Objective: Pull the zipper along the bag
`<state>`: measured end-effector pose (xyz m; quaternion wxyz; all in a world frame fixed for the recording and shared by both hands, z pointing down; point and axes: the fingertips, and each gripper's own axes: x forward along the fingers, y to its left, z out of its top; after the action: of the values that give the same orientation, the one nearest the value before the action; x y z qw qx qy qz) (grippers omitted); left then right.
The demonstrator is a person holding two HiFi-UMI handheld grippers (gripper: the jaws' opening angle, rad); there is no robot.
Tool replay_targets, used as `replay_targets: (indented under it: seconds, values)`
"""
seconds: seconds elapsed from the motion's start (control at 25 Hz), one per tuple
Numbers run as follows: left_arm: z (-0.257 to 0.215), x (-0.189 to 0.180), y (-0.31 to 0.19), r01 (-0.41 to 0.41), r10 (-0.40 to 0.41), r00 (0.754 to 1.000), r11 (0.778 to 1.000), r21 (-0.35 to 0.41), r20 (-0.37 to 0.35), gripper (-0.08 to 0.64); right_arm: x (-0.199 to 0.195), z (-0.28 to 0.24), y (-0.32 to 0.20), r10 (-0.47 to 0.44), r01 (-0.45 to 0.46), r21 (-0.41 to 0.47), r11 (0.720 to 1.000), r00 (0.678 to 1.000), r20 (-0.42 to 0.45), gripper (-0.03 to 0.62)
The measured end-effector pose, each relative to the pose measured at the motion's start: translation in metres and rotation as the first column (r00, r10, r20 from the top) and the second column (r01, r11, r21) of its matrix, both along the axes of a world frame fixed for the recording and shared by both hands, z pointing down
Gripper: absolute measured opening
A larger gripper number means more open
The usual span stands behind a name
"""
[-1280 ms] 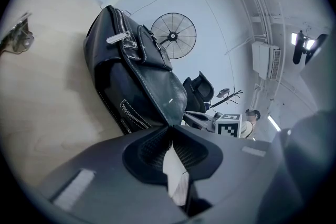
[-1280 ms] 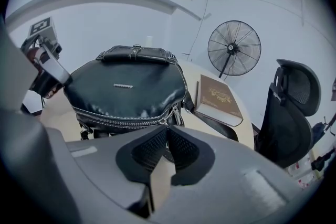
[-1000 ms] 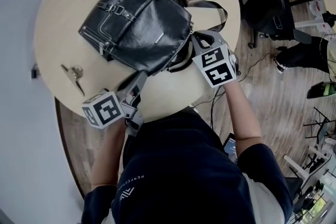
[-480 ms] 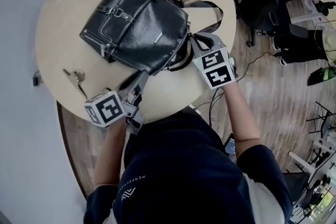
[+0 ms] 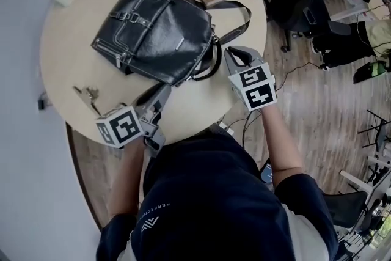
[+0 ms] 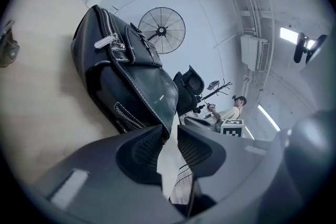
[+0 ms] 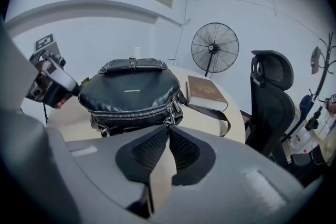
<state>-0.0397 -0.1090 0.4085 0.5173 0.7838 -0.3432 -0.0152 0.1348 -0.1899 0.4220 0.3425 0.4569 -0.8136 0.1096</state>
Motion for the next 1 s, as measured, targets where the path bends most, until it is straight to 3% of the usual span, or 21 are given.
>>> replay_targets:
  seconds: [0.56, 0.8, 1.0]
  values:
    - [-0.013, -0.029, -0.004, 0.031, -0.054, 0.985, 0.989, 0.143, 0.163, 0.015, 0.004, -0.013, 0.033, 0.058, -0.058, -0.001, 0.998, 0.994, 0.089, 0.005]
    - [-0.010, -0.046, -0.009, 0.053, -0.103, 0.958, 0.981, 0.189, 0.268, 0.014, 0.004, -0.018, 0.042, 0.075, -0.075, -0.005, 0.997, 0.988, 0.132, 0.004]
    - [-0.007, -0.053, -0.012, 0.069, -0.125, 0.945, 0.979, 0.192, 0.301, 0.014, 0.002, -0.019, 0.049, 0.097, -0.095, -0.025, 0.995, 0.980, 0.174, 0.003]
